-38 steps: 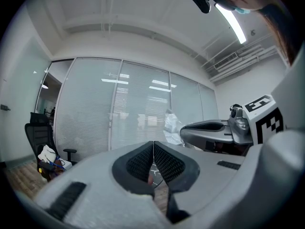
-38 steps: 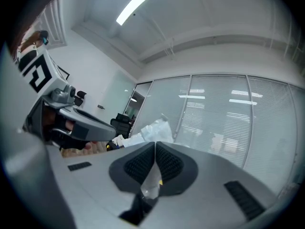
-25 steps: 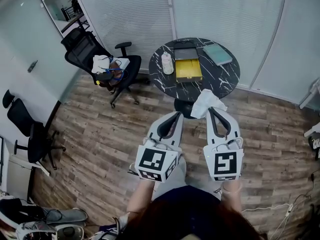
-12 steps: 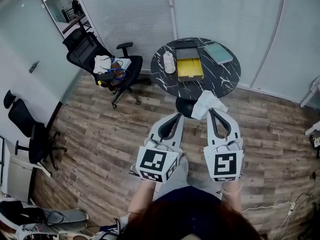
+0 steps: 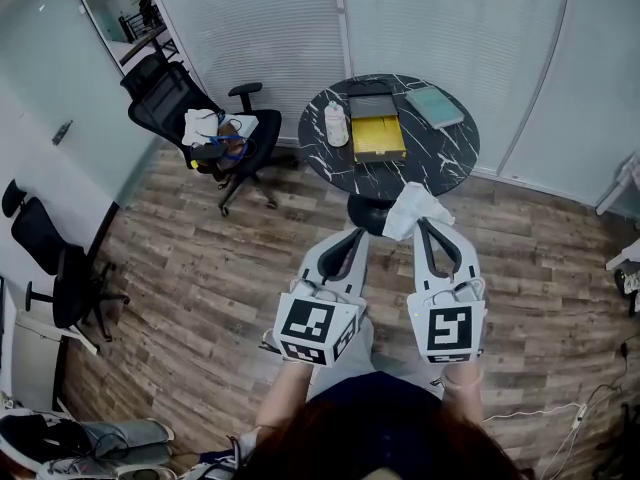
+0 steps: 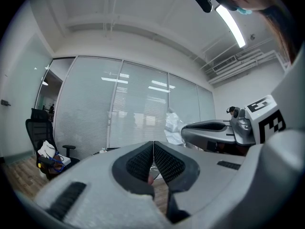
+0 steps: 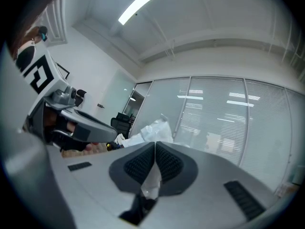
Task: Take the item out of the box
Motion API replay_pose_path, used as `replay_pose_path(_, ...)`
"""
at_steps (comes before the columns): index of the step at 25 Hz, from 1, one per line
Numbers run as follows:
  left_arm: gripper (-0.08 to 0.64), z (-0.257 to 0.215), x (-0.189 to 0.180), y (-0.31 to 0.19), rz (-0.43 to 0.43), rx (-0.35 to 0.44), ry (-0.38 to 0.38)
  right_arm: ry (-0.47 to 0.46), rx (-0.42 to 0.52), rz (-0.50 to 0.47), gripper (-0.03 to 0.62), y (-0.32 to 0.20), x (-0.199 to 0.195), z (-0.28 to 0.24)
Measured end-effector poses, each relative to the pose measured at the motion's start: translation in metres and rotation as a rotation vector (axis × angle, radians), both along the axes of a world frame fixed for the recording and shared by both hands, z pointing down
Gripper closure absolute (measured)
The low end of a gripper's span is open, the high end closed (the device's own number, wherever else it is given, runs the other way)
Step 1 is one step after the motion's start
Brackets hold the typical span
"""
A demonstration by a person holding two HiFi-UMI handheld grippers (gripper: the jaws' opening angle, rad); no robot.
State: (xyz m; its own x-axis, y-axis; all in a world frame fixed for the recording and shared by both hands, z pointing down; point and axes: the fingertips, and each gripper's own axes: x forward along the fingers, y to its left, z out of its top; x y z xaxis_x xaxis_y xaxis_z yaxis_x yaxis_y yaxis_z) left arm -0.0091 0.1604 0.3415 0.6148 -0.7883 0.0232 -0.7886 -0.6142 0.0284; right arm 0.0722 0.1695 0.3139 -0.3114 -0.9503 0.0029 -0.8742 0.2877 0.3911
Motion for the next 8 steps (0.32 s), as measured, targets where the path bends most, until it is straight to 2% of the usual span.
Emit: replay_pose_path(8, 0.534, -0.004, -0.005, -0.019, -0.009, 0.006, 0.001, 0.007, -0.007, -0.003, 0.565, -0.016, -0.003, 0.001)
